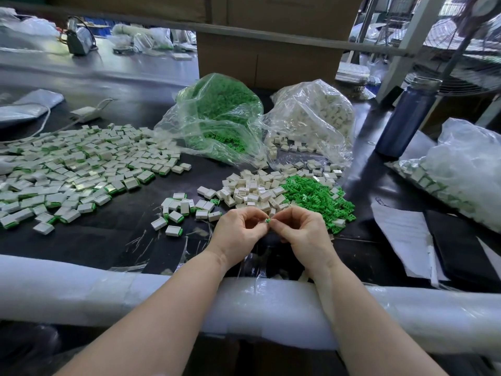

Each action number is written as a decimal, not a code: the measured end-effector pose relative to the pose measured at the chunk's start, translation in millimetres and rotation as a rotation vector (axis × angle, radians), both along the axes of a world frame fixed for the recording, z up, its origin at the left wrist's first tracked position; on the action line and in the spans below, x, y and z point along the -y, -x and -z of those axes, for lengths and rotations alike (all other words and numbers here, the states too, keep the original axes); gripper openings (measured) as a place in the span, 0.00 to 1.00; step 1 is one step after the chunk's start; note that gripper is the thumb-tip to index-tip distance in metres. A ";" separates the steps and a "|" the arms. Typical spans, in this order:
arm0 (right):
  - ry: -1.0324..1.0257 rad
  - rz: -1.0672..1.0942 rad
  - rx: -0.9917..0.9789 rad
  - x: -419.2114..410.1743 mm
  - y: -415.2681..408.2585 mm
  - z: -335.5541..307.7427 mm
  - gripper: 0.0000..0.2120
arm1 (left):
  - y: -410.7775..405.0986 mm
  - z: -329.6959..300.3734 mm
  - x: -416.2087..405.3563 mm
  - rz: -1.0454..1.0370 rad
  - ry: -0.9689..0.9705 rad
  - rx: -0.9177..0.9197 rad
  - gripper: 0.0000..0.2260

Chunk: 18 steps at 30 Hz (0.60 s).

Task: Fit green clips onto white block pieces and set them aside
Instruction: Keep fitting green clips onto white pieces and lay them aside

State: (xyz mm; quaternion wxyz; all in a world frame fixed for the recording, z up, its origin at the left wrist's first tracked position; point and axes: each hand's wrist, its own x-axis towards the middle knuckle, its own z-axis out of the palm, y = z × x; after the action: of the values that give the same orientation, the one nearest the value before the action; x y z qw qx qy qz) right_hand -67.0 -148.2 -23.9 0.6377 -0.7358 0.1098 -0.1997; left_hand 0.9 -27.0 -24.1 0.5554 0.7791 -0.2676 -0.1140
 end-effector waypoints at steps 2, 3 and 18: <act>0.013 -0.015 0.006 0.3 1.0 -0.5 0.06 | -0.1 -0.2 -0.3 0.001 0.004 -0.007 0.05; 0.005 -0.017 0.010 0.3 1.5 -0.8 0.06 | -0.5 -0.5 -0.4 0.004 0.013 -0.020 0.06; 0.027 -0.162 -0.057 0.8 0.8 -2.2 0.09 | 0.8 -2.2 -2.8 0.141 0.076 -0.031 0.09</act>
State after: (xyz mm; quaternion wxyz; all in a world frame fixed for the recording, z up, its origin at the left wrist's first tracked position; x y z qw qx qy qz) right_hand -67.9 -149.0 -21.7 0.6384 -0.7562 0.0654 -0.1278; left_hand 0.1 -24.2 -21.9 0.5793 0.7348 -0.3173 -0.1545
